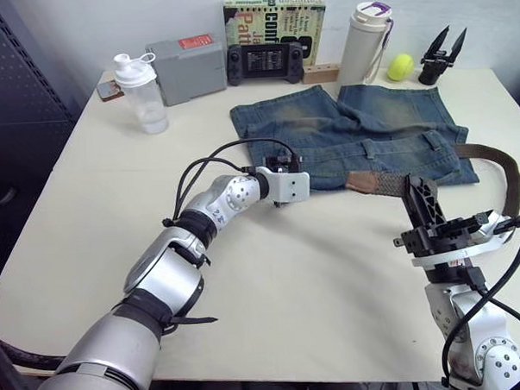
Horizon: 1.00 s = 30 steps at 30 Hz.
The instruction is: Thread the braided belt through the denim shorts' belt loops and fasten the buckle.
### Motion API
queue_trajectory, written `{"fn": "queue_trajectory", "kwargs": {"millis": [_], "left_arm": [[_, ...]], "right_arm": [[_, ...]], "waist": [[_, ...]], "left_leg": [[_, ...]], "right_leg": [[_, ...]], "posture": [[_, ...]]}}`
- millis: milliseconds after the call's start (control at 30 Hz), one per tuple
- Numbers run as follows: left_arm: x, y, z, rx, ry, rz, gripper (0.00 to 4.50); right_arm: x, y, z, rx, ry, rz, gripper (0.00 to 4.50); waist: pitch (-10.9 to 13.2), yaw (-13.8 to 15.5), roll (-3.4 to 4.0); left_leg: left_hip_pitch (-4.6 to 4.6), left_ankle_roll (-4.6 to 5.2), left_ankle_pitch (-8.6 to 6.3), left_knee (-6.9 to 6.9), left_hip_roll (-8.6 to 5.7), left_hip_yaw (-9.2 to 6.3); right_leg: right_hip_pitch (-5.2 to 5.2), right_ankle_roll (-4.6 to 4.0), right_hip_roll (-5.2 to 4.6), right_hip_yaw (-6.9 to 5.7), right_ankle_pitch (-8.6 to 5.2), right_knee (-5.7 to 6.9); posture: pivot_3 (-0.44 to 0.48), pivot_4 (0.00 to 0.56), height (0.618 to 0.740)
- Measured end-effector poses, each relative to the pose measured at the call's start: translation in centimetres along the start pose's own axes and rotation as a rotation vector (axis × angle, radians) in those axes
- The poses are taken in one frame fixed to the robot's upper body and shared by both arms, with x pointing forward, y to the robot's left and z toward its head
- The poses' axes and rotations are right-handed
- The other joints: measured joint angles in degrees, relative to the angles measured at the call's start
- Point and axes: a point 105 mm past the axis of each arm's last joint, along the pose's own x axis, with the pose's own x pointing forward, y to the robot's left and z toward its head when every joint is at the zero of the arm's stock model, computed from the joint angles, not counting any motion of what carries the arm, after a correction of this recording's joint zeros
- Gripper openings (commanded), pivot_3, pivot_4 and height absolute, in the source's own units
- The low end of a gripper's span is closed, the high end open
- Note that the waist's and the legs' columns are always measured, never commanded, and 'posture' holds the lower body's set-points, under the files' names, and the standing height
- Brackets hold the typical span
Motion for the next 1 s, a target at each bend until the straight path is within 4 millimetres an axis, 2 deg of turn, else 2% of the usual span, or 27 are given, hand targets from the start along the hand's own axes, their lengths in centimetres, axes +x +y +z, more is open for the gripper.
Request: {"fn": "queue_trajectory", "kwargs": {"millis": [167, 200, 333, 533, 600, 633, 733, 767, 833, 900, 1000], "left_arm": [[-0.6, 0.0, -0.9, 0.014, 0.011, -0.003, 0.36], [-0.8, 0.2, -1.0, 0.02, 0.011, 0.002, 0.07], [-1.6, 0.2, -1.9, 0.034, 0.014, 0.025, 0.07], [-4.8, 0.3, -4.1, 0.038, 0.004, 0.106, 0.07], [-6.7, 0.1, -4.8, 0.053, -0.002, 0.125, 0.07], [-8.3, -0.2, -5.4, 0.065, 0.001, 0.143, 0.07], [-10.9, -0.8, -6.1, 0.068, 0.012, 0.169, 0.07], [-12.9, -1.8, -6.4, 0.056, 0.027, 0.169, 0.07], [-15.6, -3.8, -6.1, 0.03, 0.029, 0.153, 0.07], [-16.5, -4.5, -5.6, 0.024, 0.019, 0.145, 0.07], [-20.0, -7.6, -4.7, -0.025, 0.023, 0.139, 0.07]], "right_arm": [[-0.1, -0.1, 0.2, -0.003, -0.013, -0.004, 0.0], [-0.1, 0.0, 0.3, -0.004, -0.018, -0.003, 0.0], [-0.1, 0.0, 0.3, -0.008, -0.02, -0.002, 0.0], [0.0, 0.1, 0.3, -0.032, -0.007, -0.001, 0.0], [0.0, 0.3, 0.2, -0.037, 0.0, 0.002, 0.0], [0.2, 0.5, 0.0, -0.039, 0.008, 0.009, 0.0], [0.4, 0.7, 0.0, -0.059, 0.016, 0.01, 0.0], [0.7, 1.0, 0.1, -0.092, 0.023, 0.007, 0.0], [1.1, 1.2, 0.3, -0.163, 0.047, -0.016, 0.0], [1.1, 1.2, 0.8, -0.2, 0.041, -0.034, 0.0], [1.7, 1.4, 0.8, -0.286, 0.1, -0.073, 0.0]], "waist": [[0.0, -0.25, 0.0], [0.0, -0.32, 0.0], [0.0, -0.6, 0.01], [-0.02, -1.88, 0.03], [-0.02, -2.12, 0.04], [-0.03, -2.66, 0.05], [-0.03, -3.36, 0.05], [-0.03, -3.51, 0.06], [-0.03, -3.8, 0.06], [-0.02, -3.43, 0.06], [-0.02, -2.87, 0.08]], "left_leg": [[0.01, 0.0, 0.0, -0.05, 0.02, 0.01], [0.03, 0.0, 0.0, -0.07, 0.02, 0.03], [0.09, 0.0, 0.0, -0.07, 0.06, 0.07], [0.19, 0.0, 0.0, -0.18, 0.12, 0.03], [0.27, -0.01, 0.0, -0.3, 0.13, -0.08], [0.36, -0.01, 0.0, -0.41, 0.14, -0.09], [0.47, -0.01, 0.0, -0.49, 0.16, -0.09], [0.62, -0.02, -0.01, -0.64, 0.23, -0.08], [0.76, -0.03, -0.03, -0.81, 0.21, 0.01], [0.78, -0.03, -0.03, -0.81, 0.18, -0.06], [0.78, 0.0, -0.04, -0.73, 0.09, -0.07]], "right_leg": [[-0.03, 0.0, 0.01, -0.01, 0.0, 0.0], [-0.03, 0.0, 0.01, -0.01, 0.0, 0.0], [-0.03, 0.0, 0.03, -0.01, 0.0, 0.02], [-0.07, -0.01, 0.02, -0.02, 0.0, 0.07], [-0.11, -0.01, -0.01, -0.03, 0.0, 0.07], [-0.14, -0.01, -0.04, -0.02, 0.0, 0.07], [-0.15, -0.01, -0.14, -0.05, 0.0, 0.12], [-0.14, -0.01, -0.25, -0.05, 0.0, 0.15], [-0.15, -0.01, -0.39, -0.05, 0.0, 0.13], [-0.13, -0.01, -0.45, -0.1, 0.0, 0.18], [-0.03, -0.01, -0.64, -0.18, 0.0, 0.16]], "posture": [[0.0, 0.15, 0.731], [0.0, 0.15, 0.731], [0.0, 0.15, 0.731], [0.0, 0.15, 0.731], [0.0, 0.15, 0.731], [0.0, 0.15, 0.731], [0.0, 0.15, 0.731], [0.0, 0.15, 0.731], [0.0, 0.15, 0.731], [0.0, 0.15, 0.731], [0.0, 0.15, 0.731]]}}
